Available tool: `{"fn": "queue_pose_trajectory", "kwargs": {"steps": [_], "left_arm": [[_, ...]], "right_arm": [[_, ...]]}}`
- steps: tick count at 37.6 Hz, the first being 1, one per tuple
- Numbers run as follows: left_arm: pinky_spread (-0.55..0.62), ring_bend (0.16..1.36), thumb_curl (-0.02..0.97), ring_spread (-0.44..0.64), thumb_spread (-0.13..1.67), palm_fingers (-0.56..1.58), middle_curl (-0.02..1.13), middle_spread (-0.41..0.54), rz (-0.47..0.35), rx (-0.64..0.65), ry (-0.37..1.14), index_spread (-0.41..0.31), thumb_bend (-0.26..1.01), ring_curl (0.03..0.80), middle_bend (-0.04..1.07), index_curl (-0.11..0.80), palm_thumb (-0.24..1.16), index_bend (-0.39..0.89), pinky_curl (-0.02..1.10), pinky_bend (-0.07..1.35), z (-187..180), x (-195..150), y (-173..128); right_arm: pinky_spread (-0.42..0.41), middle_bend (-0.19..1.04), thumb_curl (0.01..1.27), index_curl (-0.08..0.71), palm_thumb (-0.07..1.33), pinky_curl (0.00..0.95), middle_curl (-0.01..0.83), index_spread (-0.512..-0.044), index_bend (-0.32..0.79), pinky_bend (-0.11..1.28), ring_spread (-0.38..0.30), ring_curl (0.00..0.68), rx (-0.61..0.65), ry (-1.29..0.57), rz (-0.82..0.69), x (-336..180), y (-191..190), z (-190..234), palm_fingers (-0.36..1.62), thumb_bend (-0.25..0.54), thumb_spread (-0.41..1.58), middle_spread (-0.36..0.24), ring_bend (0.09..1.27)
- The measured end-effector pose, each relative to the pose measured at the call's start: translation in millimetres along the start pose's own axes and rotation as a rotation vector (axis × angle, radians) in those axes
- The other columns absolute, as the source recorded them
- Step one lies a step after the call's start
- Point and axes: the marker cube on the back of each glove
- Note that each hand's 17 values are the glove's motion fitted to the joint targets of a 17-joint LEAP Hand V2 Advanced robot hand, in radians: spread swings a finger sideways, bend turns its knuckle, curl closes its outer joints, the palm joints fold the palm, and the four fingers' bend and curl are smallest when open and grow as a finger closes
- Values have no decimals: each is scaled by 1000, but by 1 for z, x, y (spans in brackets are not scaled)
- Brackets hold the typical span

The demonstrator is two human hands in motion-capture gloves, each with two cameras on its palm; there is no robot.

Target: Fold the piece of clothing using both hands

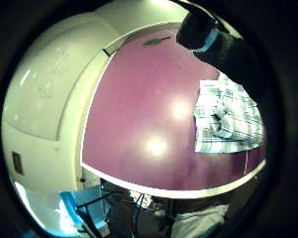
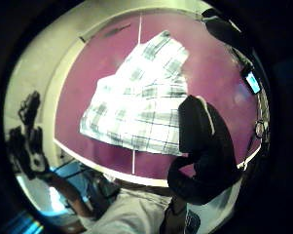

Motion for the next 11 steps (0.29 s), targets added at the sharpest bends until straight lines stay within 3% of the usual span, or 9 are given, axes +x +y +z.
{"fn": "queue_pose_trajectory", "kwargs": {"steps": [2,11], "left_arm": [[374,603,225,99,1535,452,349,-51,14,-83,46,-89,138,325,180,306,343,130,356,312,-2,15,13],[374,601,230,98,1525,454,351,-54,62,-132,23,-93,126,323,177,304,335,133,357,309,1,37,23]], "right_arm": [[143,327,330,230,706,380,423,-355,210,446,-51,367,7,-26,36,7,0,1,483,-25,1217,-119,433],[229,244,333,277,747,345,394,-353,179,393,20,314,18,-129,58,14,7,3,442,-5,1291,-94,318]]}}
